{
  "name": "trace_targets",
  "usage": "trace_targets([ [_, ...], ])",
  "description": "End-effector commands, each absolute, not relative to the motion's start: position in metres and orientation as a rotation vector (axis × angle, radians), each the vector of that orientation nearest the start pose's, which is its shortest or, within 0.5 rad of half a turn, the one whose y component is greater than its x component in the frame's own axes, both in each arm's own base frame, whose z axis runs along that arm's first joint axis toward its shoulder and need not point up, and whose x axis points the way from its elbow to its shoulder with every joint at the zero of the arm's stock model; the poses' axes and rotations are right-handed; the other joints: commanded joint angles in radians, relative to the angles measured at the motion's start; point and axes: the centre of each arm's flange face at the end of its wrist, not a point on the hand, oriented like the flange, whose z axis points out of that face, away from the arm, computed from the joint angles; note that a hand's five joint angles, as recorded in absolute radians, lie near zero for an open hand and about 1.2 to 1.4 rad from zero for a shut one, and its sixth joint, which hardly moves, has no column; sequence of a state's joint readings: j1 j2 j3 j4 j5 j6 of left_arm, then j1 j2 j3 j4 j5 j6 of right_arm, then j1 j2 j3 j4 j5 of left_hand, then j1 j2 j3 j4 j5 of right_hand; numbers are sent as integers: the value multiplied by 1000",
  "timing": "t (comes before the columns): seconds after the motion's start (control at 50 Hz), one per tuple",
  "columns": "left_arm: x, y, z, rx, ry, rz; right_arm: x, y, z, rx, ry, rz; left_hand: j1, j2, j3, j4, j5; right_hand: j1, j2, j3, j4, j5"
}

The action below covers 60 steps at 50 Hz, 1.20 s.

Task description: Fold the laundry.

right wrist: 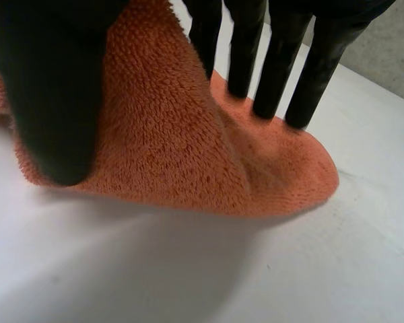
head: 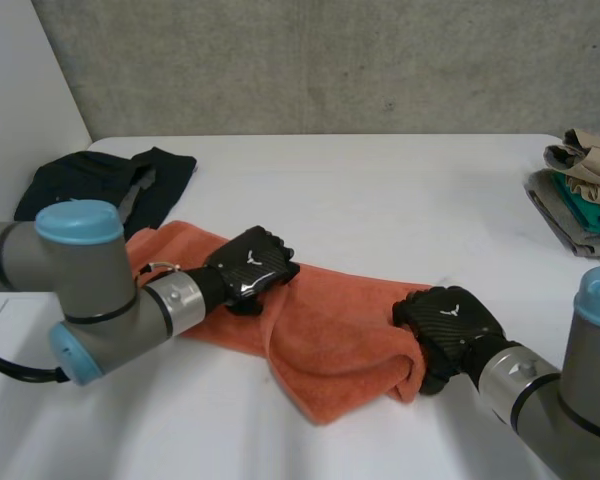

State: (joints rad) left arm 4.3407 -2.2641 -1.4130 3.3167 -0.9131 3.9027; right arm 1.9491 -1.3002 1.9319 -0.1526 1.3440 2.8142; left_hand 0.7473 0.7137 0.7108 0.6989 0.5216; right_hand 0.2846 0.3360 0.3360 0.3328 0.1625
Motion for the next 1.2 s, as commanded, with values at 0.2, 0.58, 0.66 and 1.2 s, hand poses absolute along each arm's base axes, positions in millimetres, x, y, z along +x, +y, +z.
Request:
trace_targets([
  [0.2,-342,-302,165,-1655,-1590,2031,254,-253,195,-1097,2130,-1992,649,683,685,697,700,1112,1060,1060,1063,1059],
  [0.58,-291,-177,333,-1067,-1365,2496,245,-253,327,-1229,1984,-2251,649,683,685,697,700,1112,1060,1060,1063,1059],
  [0.66,-295,-154,324,-1086,-1357,2418,242,-249,349,-1216,1920,-2319,649,683,685,697,700,1112,1060,1060,1063,1059],
  [1.2,-369,-225,183,-1121,-1834,2013,294,-387,201,-1282,1803,-2538,649,683,685,697,700,-110,-161,-161,-158,-163],
])
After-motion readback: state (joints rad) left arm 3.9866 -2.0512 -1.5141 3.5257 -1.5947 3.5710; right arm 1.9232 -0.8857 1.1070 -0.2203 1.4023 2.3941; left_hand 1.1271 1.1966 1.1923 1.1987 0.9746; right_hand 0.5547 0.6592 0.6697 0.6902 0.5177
